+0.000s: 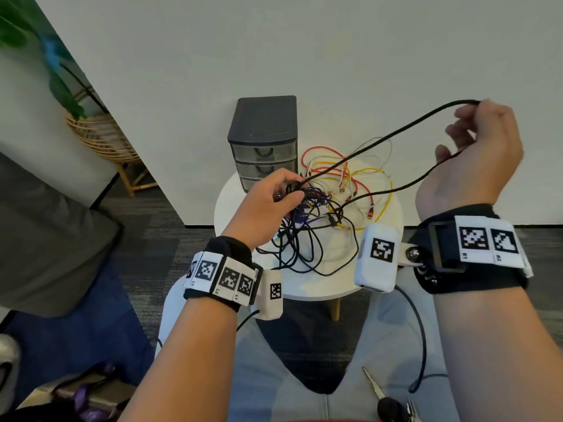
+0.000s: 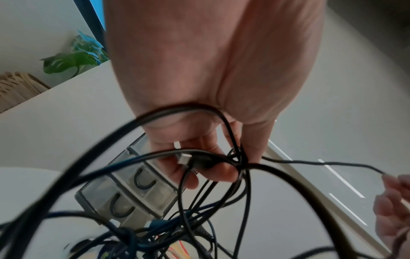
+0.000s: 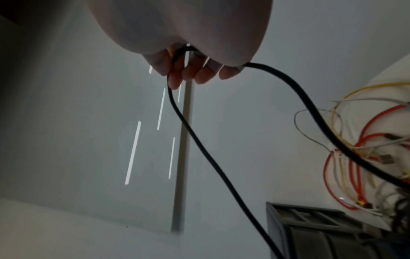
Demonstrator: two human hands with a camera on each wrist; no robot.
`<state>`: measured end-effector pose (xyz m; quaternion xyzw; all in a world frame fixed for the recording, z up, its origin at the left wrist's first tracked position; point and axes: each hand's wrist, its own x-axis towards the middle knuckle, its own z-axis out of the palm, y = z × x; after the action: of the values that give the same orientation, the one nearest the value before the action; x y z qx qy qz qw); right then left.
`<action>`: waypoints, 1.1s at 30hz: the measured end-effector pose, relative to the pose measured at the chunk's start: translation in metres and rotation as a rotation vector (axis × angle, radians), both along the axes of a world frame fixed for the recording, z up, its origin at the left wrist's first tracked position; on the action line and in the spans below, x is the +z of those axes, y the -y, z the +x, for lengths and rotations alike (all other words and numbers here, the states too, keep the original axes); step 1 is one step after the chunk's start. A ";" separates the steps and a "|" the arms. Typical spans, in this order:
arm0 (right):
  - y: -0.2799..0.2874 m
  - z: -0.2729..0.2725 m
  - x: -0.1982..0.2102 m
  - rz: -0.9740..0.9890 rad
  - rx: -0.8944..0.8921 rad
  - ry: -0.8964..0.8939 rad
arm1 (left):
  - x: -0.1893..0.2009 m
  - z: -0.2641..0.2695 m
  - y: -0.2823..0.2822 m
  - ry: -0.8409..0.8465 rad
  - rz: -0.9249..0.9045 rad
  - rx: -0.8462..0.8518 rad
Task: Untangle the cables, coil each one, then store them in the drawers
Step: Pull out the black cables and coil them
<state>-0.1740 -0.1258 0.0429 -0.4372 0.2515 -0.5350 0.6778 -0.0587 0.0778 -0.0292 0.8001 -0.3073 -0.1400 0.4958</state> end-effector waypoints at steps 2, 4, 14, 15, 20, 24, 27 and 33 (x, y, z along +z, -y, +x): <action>0.001 -0.002 0.007 0.029 0.066 0.043 | -0.003 0.002 -0.001 0.006 0.005 0.039; 0.002 -0.003 0.011 0.080 0.166 0.130 | -0.003 0.003 -0.001 0.000 -0.006 0.078; -0.002 -0.011 0.021 0.323 0.645 0.441 | -0.005 0.004 -0.004 -0.039 -0.047 0.135; 0.000 -0.012 0.022 0.324 0.644 0.424 | -0.006 0.006 -0.007 -0.055 -0.057 0.160; 0.008 -0.019 0.022 0.285 0.605 0.309 | -0.010 0.014 -0.016 -0.153 -0.158 0.264; 0.003 -0.009 0.002 0.223 0.561 0.081 | -0.011 0.011 -0.014 -0.209 -0.187 0.265; -0.002 0.002 -0.030 0.200 0.581 -0.051 | -0.011 0.007 -0.011 -0.229 -0.189 0.250; -0.006 0.019 -0.088 0.098 0.526 -0.364 | -0.012 0.007 -0.010 -0.188 -0.113 0.249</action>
<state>-0.1553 -0.1198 -0.0454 -0.5426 0.2725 -0.2415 0.7570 -0.0516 0.0876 -0.0412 0.7863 -0.1654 -0.1339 0.5800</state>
